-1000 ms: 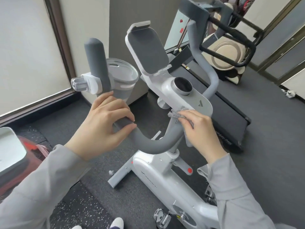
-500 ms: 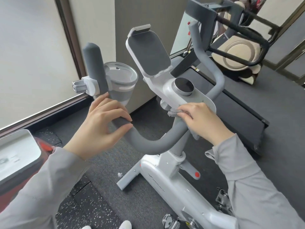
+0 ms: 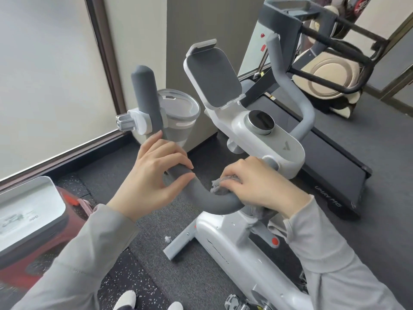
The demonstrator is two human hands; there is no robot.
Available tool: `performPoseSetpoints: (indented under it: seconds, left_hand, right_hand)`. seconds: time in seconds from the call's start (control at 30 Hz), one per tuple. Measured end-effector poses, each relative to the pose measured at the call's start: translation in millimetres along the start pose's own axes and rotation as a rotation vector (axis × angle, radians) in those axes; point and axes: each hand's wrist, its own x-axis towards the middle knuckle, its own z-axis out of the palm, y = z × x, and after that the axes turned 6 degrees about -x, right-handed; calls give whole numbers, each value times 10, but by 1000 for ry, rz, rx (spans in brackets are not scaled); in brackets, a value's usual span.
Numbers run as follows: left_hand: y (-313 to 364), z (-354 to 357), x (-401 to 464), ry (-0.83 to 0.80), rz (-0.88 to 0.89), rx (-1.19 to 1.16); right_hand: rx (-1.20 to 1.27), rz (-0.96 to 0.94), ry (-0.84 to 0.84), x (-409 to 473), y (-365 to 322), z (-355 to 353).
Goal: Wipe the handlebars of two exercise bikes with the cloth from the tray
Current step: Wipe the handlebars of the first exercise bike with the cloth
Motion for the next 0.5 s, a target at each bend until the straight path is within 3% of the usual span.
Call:
performPoseSetpoints:
  seconds: [0.1, 0.3, 0.5]
  left_hand:
    - [-39, 6, -8, 6, 12, -6]
    - [-72, -20, -26, -14, 29, -35]
    - [-98, -61, -34, -52, 39, 2]
  right_hand:
    - [104, 50, 45, -39, -185, 104]
    - [338, 200, 286, -14, -454, 235]
    - [234, 207, 218, -162, -424, 271]
